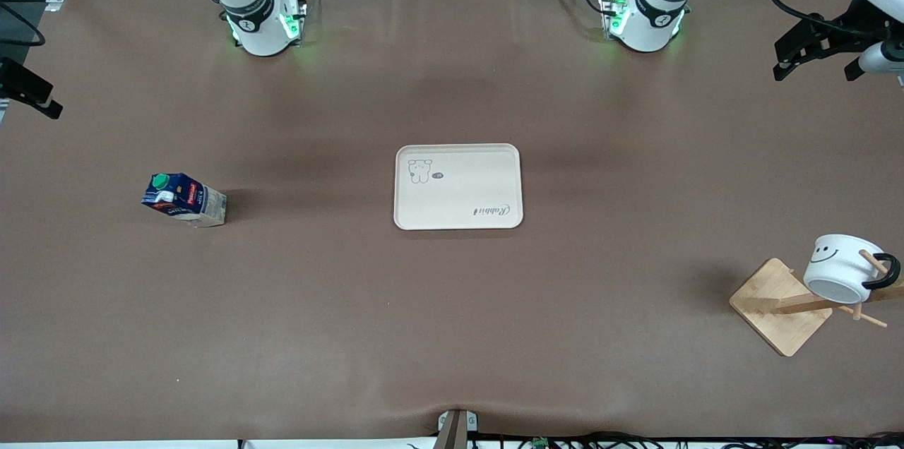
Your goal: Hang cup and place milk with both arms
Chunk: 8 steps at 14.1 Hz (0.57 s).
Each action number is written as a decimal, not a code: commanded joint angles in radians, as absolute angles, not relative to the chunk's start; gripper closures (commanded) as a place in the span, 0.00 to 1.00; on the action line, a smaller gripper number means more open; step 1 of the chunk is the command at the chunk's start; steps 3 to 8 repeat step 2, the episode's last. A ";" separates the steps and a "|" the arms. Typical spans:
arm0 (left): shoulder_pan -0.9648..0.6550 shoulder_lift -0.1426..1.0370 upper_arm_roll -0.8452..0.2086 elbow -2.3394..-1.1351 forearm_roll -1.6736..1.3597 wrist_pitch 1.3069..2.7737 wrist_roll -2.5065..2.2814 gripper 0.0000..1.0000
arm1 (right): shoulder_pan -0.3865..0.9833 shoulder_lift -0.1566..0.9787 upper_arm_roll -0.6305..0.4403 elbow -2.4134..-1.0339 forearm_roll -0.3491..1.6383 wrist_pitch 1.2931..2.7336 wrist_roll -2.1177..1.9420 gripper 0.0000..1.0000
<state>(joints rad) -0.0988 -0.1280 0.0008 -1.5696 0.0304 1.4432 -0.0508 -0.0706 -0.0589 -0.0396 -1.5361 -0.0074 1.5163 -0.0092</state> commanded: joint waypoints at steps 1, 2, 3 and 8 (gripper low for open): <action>-0.100 -0.123 0.003 -1.554 0.025 1.440 -0.051 0.00 | -0.100 -0.058 -0.026 -1.528 -0.018 1.508 0.000 0.00; -0.101 -0.123 0.002 -1.552 0.023 1.442 -0.049 0.00 | -0.101 -0.055 -0.026 -1.528 -0.017 1.506 0.002 0.00; -0.101 -0.123 0.002 -1.552 0.023 1.442 -0.049 0.00 | -0.101 -0.055 -0.026 -1.528 -0.017 1.506 0.002 0.00; -0.101 -0.123 0.002 -1.552 0.023 1.442 -0.049 0.00 | -0.101 -0.055 -0.026 -1.528 -0.017 1.506 0.002 0.00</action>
